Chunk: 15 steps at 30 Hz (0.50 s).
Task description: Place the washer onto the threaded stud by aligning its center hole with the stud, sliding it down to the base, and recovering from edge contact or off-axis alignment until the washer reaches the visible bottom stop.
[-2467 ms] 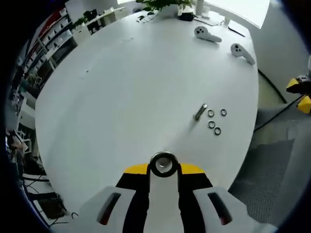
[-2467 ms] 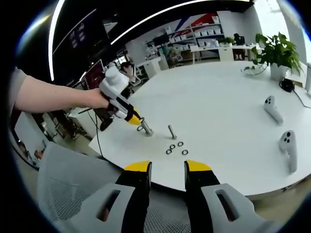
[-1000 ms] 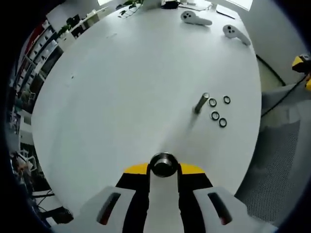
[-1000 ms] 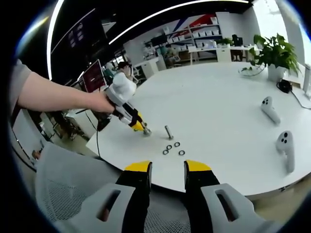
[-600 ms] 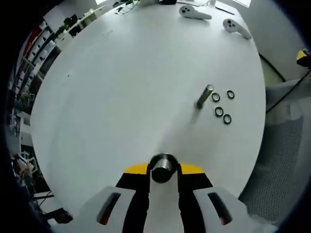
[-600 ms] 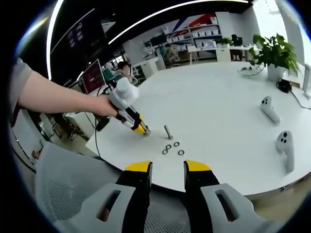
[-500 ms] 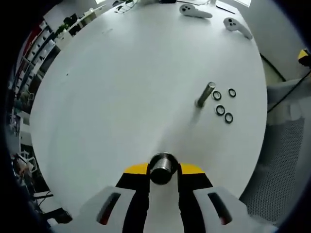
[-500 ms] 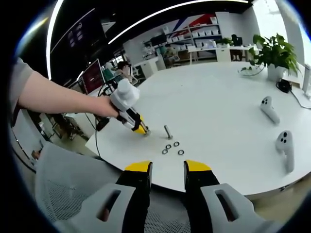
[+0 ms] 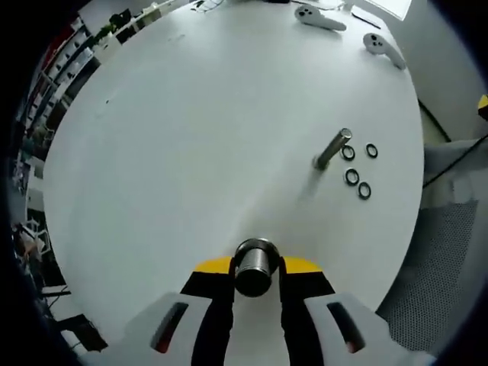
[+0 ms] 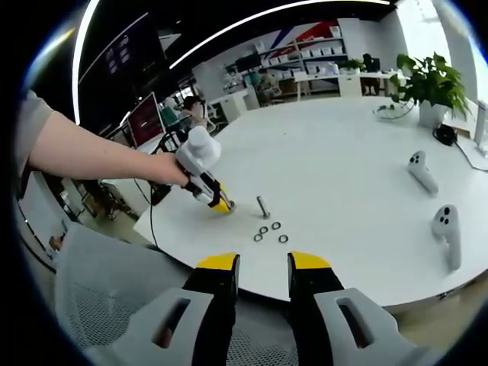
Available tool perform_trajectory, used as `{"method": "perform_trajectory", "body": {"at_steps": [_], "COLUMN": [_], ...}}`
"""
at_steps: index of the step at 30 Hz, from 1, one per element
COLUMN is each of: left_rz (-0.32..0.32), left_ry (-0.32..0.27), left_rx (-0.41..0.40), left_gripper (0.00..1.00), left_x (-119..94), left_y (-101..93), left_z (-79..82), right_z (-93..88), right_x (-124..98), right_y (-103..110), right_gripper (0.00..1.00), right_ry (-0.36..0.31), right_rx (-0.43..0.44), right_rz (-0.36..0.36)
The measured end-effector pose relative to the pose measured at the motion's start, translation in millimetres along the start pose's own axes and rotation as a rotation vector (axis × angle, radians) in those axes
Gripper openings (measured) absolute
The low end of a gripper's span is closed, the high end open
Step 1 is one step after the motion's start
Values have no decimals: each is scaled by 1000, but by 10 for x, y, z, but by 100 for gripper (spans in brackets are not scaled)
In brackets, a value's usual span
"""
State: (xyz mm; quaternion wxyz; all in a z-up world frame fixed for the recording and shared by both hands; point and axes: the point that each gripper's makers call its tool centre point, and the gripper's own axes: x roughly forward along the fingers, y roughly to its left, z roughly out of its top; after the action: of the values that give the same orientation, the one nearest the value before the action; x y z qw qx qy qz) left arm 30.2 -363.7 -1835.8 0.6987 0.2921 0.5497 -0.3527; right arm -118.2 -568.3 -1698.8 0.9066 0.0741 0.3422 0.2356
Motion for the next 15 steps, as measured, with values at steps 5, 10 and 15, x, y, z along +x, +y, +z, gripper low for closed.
{"method": "perform_trajectory", "body": {"at_steps": [5,10,15], "left_rz": [5,12,27], "left_ry": [-3,-6,-28], "left_rx": [-34,-50,-114], "left_gripper": [21,23,24], "left_x": [-33,-101,-235], "left_y": [-12,-5,38], "left_z": [-67,-167,-296], "right_z": [-10,-12,-16], "right_x": [2,5,7], "right_y": [11,21,29], "right_gripper": [28,28,28], "right_ry": [6,7,11], "right_rx": [-6,-11,-18], "right_rz": [4,9,13]}}
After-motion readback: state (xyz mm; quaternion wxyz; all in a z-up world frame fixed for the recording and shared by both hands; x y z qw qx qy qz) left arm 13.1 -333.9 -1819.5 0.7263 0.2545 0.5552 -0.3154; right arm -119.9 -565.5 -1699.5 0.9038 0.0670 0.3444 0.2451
